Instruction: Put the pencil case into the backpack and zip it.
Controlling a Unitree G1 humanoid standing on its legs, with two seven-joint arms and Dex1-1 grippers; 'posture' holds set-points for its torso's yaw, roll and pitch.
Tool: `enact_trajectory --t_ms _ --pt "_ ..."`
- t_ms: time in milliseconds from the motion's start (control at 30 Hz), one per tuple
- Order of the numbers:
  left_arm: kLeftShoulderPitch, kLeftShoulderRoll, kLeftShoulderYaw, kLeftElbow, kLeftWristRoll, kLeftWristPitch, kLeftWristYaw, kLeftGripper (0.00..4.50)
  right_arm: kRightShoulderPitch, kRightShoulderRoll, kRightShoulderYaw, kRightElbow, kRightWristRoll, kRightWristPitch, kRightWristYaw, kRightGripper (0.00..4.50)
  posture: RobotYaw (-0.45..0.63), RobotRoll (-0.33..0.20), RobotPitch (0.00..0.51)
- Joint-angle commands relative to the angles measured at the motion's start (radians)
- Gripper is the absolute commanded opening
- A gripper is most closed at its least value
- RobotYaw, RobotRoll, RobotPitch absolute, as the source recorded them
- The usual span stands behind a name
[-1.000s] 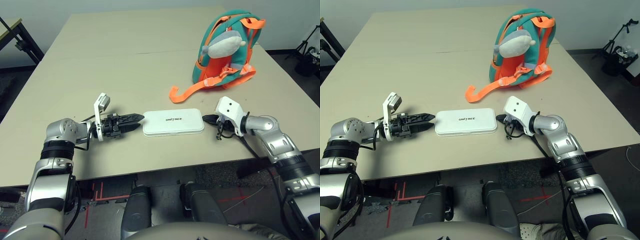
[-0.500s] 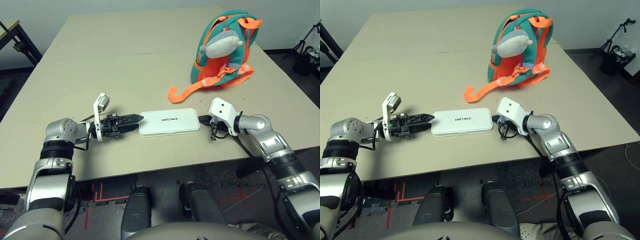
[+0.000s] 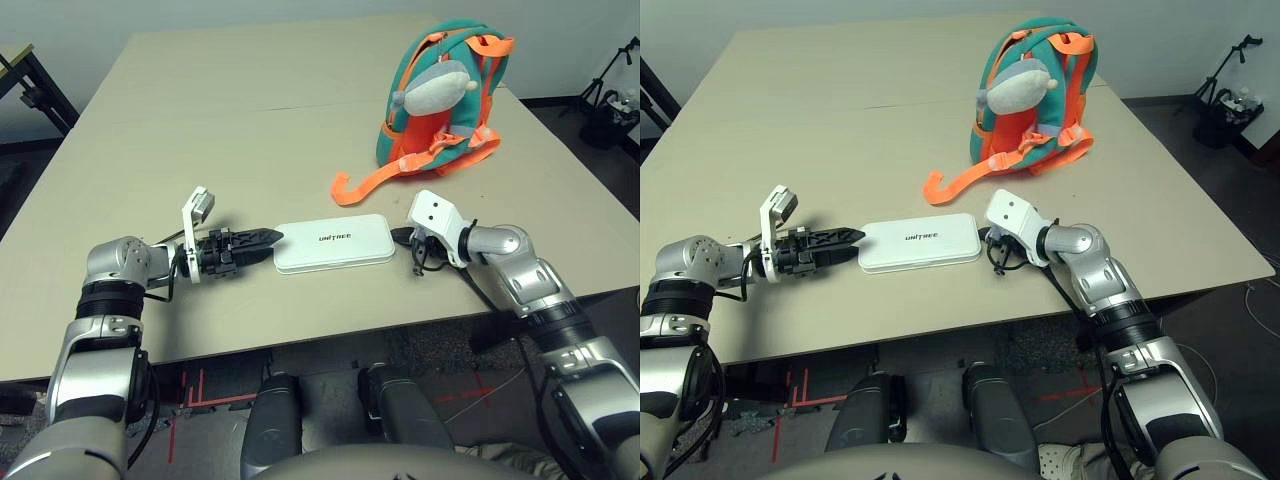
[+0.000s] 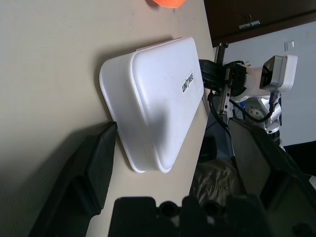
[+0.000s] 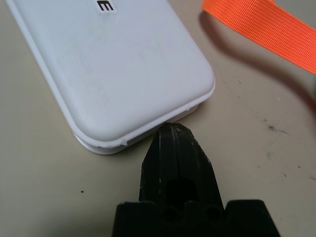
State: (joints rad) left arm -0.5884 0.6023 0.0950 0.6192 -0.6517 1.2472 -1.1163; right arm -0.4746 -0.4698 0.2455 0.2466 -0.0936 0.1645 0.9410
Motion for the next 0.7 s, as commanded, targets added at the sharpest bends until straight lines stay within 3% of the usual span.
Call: enact_trajectory --t_ms 33,433,700 --pt "0.002 -0.023 -0.040 0.027 0.032 0.003 0.012 4.50 0.020 0.055 0.118 -0.022 0.009 -0.004 0.083 0.02 -0.09 0.000 0.101" --pt "-0.003 -0.018 -0.045 0.026 0.043 0.014 0.004 4.50 -0.014 0.040 0.204 0.071 -0.118 -0.108 0.141 0.02 -0.09 0.000 0.105" --pt "-0.004 -0.021 -0.052 0.025 0.051 0.017 -0.001 4.50 -0.067 0.102 0.225 0.156 -0.153 -0.165 0.170 0.02 -0.09 0.000 0.104"
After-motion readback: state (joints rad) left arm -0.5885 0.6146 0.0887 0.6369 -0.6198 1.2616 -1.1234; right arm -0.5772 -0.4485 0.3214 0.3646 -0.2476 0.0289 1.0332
